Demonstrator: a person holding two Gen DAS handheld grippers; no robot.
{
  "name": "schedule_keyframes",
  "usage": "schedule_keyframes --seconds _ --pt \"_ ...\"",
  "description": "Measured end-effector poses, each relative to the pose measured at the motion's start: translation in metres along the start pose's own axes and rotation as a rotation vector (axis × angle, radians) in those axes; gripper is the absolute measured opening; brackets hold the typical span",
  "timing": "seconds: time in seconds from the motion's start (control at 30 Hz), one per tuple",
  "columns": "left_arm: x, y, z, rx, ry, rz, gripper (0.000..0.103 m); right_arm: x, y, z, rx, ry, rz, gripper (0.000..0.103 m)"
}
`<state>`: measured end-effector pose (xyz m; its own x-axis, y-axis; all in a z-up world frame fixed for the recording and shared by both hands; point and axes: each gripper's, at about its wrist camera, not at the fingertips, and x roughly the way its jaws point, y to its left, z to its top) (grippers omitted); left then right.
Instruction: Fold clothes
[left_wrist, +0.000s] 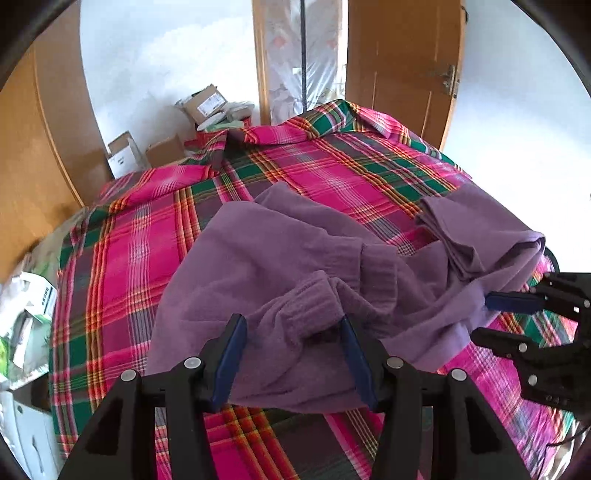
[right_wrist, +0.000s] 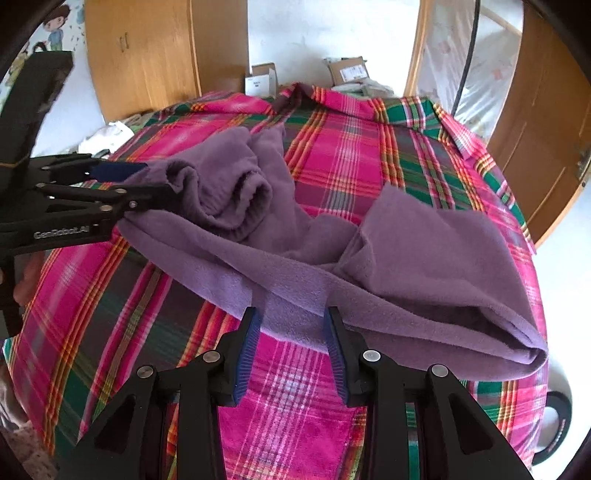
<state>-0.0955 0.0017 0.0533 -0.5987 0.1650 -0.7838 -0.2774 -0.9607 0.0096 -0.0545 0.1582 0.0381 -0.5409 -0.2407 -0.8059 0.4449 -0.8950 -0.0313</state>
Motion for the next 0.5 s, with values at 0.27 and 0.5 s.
schedule_keyframes --seconds 0.27,0.5 --pt "0.002 0.021 0.008 -0.088 0.000 -0.012 0.024 -0.010 0.002 0.014 -0.004 -0.108 0.079 0.037" --pt "0.001 0.052 0.006 -0.201 0.004 -0.018 0.017 0.011 0.020 0.030 -0.082 -0.090 0.119 0.037"
